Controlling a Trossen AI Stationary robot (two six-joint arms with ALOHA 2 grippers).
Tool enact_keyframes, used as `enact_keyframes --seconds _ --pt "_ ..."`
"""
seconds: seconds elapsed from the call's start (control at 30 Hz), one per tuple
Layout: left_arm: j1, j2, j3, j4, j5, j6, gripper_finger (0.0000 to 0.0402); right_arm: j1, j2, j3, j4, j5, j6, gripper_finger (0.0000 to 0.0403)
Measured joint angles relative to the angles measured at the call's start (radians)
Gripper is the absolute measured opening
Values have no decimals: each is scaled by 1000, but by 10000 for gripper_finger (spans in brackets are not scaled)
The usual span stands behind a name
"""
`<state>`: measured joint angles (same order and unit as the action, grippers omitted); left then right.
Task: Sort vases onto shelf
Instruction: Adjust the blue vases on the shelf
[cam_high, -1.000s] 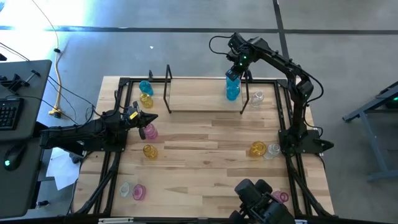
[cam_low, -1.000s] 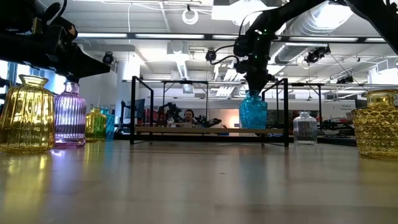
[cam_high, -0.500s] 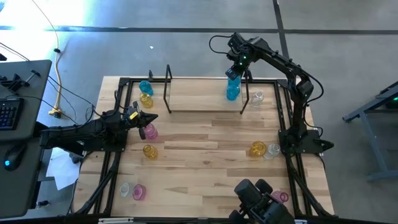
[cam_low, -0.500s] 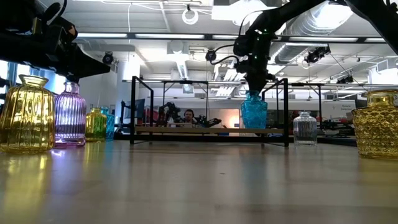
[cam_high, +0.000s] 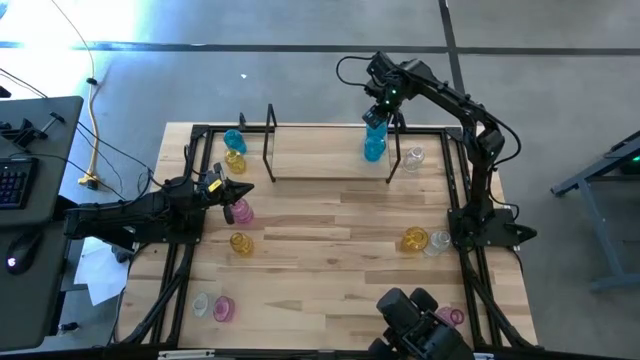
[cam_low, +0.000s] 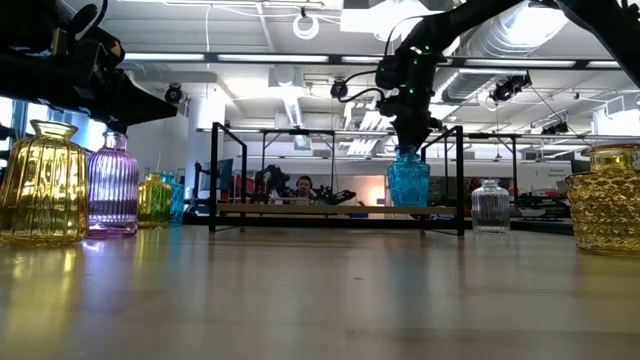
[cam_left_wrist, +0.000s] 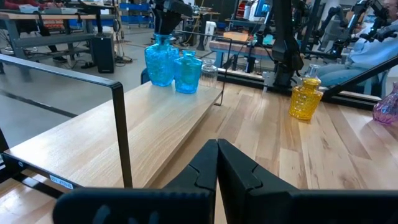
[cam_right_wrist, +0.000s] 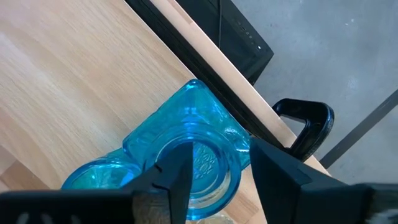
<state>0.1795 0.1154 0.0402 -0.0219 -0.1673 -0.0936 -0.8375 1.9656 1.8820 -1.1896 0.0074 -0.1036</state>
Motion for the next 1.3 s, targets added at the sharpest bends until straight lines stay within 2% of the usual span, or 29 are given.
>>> enact_keyframes --seconds 0.83,1.3 --pt "0 0 0 0 0 0 0 35 -2 1 -3 32 -137 142" --pt "0 0 0 0 6 -8 0 32 -2 1 -2 35 40 142"
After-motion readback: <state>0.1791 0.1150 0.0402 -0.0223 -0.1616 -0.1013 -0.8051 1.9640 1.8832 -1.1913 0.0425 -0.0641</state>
